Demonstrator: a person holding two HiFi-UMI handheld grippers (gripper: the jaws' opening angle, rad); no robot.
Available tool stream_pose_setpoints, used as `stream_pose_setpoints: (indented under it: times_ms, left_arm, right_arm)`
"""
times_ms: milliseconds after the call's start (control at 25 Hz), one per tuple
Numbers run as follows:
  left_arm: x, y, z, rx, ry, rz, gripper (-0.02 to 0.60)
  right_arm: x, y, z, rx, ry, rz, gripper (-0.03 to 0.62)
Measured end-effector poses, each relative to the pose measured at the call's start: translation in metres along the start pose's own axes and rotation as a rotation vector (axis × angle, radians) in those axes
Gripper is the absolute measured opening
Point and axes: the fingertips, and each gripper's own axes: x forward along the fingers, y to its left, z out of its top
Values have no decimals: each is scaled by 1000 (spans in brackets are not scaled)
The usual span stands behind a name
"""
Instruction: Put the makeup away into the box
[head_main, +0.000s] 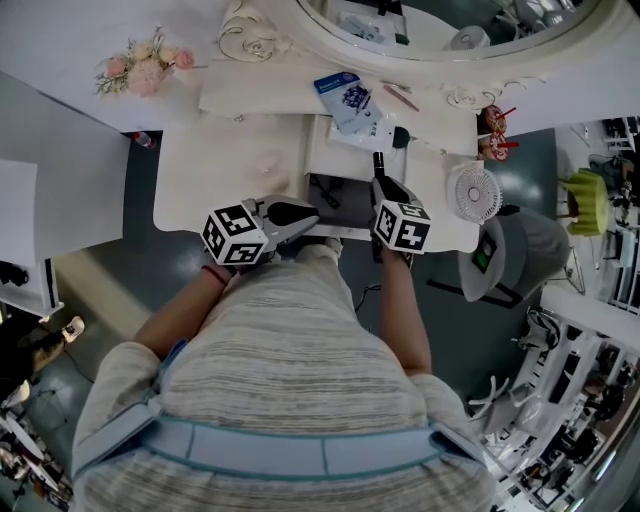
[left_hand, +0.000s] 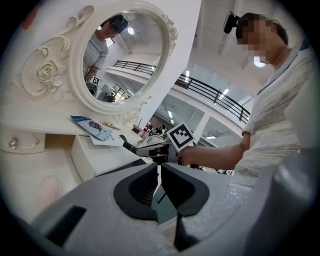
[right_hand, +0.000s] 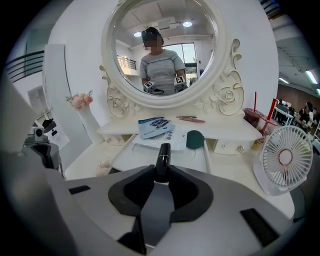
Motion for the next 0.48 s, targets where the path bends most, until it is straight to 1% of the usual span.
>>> stream_pose_setpoints:
  times_ms: [320, 480]
  left_arm:
    - [2, -7, -4, 9, 18, -26, 17]
    - [3, -8, -6, 12, 25, -35, 17]
  right_arm:
    - [-15, 9, -28, 6, 30, 37, 86]
    - [-19, 16, -42, 10, 62, 74, 86]
